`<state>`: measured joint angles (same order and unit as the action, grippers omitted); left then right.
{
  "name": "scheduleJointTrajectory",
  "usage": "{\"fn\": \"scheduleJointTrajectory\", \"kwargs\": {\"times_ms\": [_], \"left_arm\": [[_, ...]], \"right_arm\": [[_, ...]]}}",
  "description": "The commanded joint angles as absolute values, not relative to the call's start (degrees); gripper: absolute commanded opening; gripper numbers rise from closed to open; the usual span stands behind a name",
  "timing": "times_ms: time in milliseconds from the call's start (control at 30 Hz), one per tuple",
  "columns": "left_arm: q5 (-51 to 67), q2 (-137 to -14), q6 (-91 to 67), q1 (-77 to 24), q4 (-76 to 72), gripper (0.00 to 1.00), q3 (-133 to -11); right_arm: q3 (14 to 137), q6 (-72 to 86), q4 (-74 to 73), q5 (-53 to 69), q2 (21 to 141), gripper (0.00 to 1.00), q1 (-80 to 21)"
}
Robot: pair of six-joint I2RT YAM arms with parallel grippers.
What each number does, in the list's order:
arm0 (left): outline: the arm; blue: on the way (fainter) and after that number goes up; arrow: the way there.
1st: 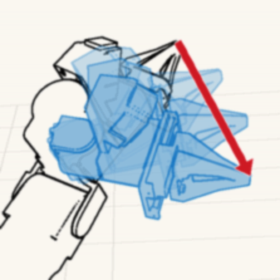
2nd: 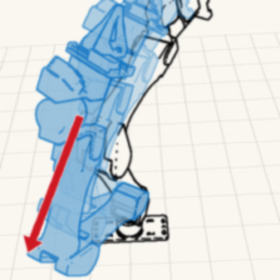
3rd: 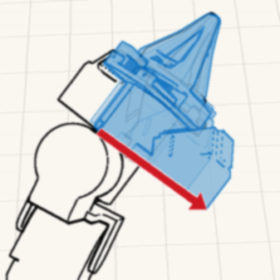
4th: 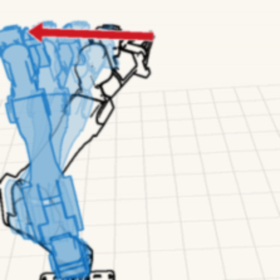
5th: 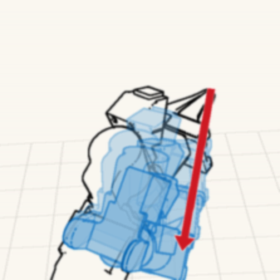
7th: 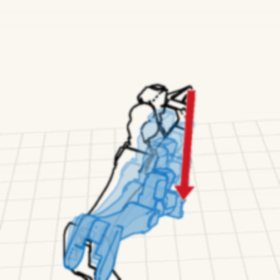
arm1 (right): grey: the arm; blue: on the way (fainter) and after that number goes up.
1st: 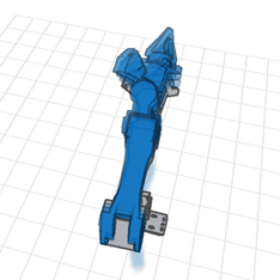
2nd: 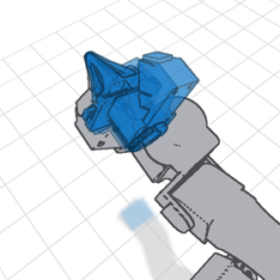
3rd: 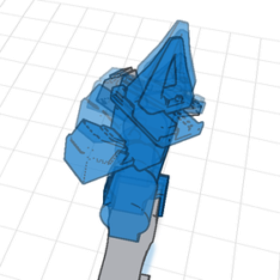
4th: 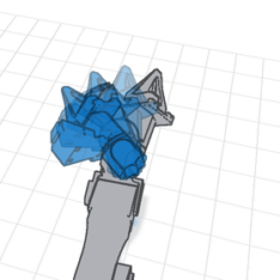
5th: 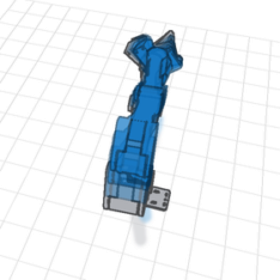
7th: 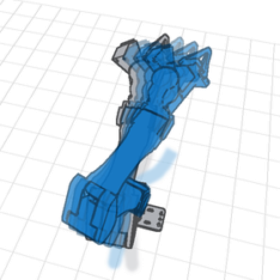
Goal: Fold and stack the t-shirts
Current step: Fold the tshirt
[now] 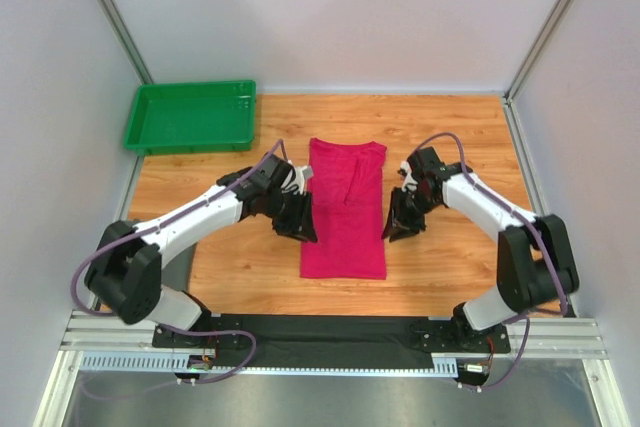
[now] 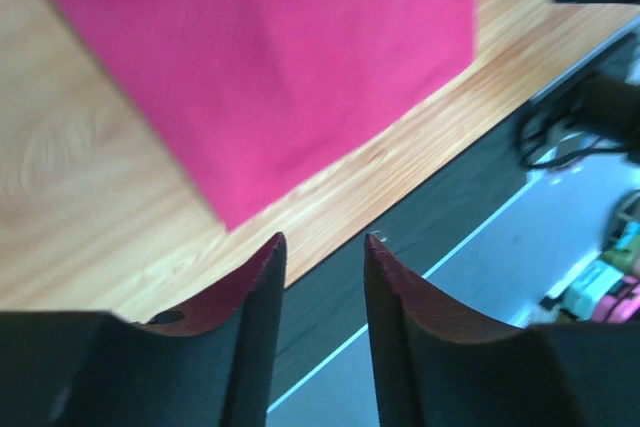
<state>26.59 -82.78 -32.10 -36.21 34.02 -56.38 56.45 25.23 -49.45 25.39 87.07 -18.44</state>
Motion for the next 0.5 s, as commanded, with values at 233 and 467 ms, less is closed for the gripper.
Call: {"fn": "scheduleJointTrajectory", "kwargs": {"times_ms": [233,467], "left_arm": [[32.88,-110.98,-32.52,-31.99,22.15,0.33,-74.00],[32.87,-116.37,-28.75,-31.29,25.21,0.34,-75.42]], "right_arm": [[76.19,32.34,-39.90,32.08,110.47,0.12,-18.11],[75.50,29.28,-39.37,27.16,117.24,0.09,-16.09]]}}
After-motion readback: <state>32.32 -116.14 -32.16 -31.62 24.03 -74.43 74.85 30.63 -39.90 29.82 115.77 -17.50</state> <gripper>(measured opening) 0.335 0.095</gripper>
